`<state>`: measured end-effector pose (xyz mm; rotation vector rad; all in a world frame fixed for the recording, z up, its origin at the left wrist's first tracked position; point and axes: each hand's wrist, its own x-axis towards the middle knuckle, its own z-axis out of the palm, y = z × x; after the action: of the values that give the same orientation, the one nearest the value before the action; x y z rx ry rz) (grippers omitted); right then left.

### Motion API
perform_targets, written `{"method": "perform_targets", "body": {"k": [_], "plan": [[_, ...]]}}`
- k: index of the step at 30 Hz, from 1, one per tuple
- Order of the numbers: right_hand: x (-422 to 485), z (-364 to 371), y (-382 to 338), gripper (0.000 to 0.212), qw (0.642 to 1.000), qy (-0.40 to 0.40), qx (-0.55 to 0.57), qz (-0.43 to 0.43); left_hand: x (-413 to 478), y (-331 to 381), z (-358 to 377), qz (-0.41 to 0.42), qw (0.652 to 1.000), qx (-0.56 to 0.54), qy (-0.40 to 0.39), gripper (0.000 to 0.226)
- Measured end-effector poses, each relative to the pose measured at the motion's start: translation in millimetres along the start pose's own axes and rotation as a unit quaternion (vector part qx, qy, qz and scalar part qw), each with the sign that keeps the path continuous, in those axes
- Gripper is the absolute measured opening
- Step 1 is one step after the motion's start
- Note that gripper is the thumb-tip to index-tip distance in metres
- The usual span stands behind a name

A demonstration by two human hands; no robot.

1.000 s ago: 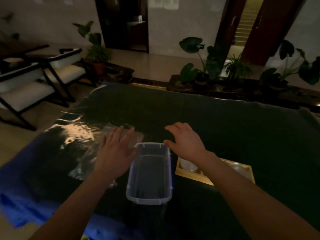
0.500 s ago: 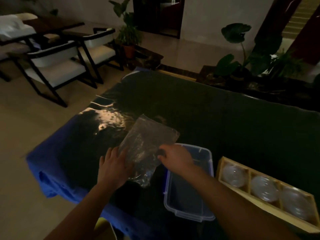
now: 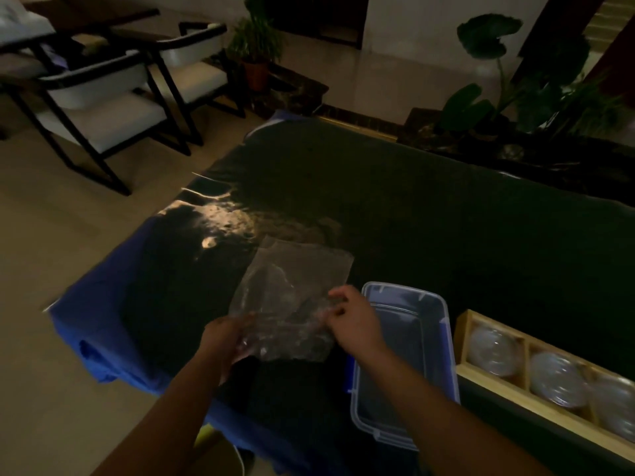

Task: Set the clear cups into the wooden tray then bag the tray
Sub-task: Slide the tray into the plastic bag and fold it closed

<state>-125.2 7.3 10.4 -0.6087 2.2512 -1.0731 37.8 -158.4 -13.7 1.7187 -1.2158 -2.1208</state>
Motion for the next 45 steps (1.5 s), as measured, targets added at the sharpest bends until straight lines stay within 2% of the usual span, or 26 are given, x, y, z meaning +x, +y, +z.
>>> {"method": "perform_targets", "body": {"k": [2, 4, 6, 8, 11, 14, 16, 19, 20, 22, 25, 26, 27, 29, 31, 33, 36, 38, 40, 42, 43, 45], "plan": [[-11, -17, -5, 0.033, 0.998, 0.034, 0.056, -0.002, -10, 1, -6, 0.023, 0.992, -0.121, -0.037, 0.031], [-25, -34, -12, 0.042, 0.986, 0.05, 0.162, 0.012, -26, 3, -6, 0.057, 0.976, -0.194, -0.074, 0.036], [-41, -48, -18, 0.054, 0.95, 0.012, 0.309, 0.039, -46, 6, 2, 0.094, 0.965, -0.222, -0.1, 0.035], [-57, -61, -22, 0.045, 0.925, -0.058, 0.367, 0.073, -65, 10, 11, 0.135, 0.955, -0.235, -0.121, 0.038], [-76, -81, -22, 0.021, 0.946, -0.108, 0.298, 0.07, -91, 18, 20, 0.182, 0.948, -0.215, -0.147, 0.044], [-95, -112, -12, 0.013, 0.98, -0.015, 0.2, 0.017, -111, 17, 27, 0.211, 0.946, -0.193, -0.152, 0.035], [-110, -137, -1, 0.013, 0.99, 0.041, 0.134, -0.026, -123, 17, 31, 0.209, 0.945, -0.175, -0.179, 0.03], [-135, -170, 21, 0.015, 0.995, 0.061, 0.066, -0.045, -139, 19, 46, 0.14, 0.949, -0.123, -0.255, 0.038], [-143, -181, 29, 0.015, 0.996, 0.054, 0.05, -0.048, -144, 18, 55, 0.127, 0.955, -0.087, -0.256, 0.04], [-158, -204, 39, 0.017, 0.998, 0.023, 0.028, -0.042, -151, 15, 77, 0.159, 0.961, 0.009, -0.226, 0.034], [-180, -232, 51, 0.022, 0.989, -0.046, 0.139, 0.01, -167, 4, 113, 0.222, 0.949, 0.057, -0.216, 0.021], [-183, -238, 54, 0.027, 0.981, -0.041, 0.184, 0.036, -173, 0, 123, 0.239, 0.943, 0.07, -0.222, 0.02], [-185, -243, 56, 0.031, 0.974, -0.013, 0.217, 0.061, -179, -3, 133, 0.257, 0.935, 0.087, -0.229, 0.02], [-184, -252, 58, 0.024, 0.97, 0.076, 0.218, 0.068, -190, -9, 152, 0.291, 0.923, 0.101, -0.231, 0.019], [-187, -257, 61, 0.015, 0.969, 0.162, 0.183, 0.037, -199, -14, 173, 0.318, 0.925, 0.085, -0.187, 0.015], [-195, -262, 68, 0.015, 0.967, 0.195, 0.163, 0.007, -209, -17, 192, 0.336, 0.931, 0.055, -0.132, 0.014], [-205, -282, 82, 0.016, 0.967, 0.161, 0.199, 0.015, -219, -20, 208, 0.376, 0.914, 0.07, -0.137, 0.018], [-205, -304, 85, 0.034, 0.947, 0.105, 0.298, 0.054, -224, -24, 213, 0.412, 0.886, 0.114, -0.179, 0.021], [-200, -321, 78, 0.038, 0.928, 0.113, 0.351, 0.055, -229, -26, 214, 0.431, 0.863, 0.159, -0.21, 0.021], [-193, -328, 69, 0.025, 0.918, 0.202, 0.34, 0.039, -234, -29, 212, 0.401, 0.864, 0.166, -0.256, 0.016], [-190, -330, 66, 0.018, 0.908, 0.245, 0.339, 0.034, -233, -31, 210, 0.36, 0.87, 0.175, -0.287, 0.023], [-188, -337, 63, 0.013, 0.888, 0.273, 0.37, 0.03, -231, -39, 204, 0.26, 0.879, 0.238, -0.321, 0.052]]}}
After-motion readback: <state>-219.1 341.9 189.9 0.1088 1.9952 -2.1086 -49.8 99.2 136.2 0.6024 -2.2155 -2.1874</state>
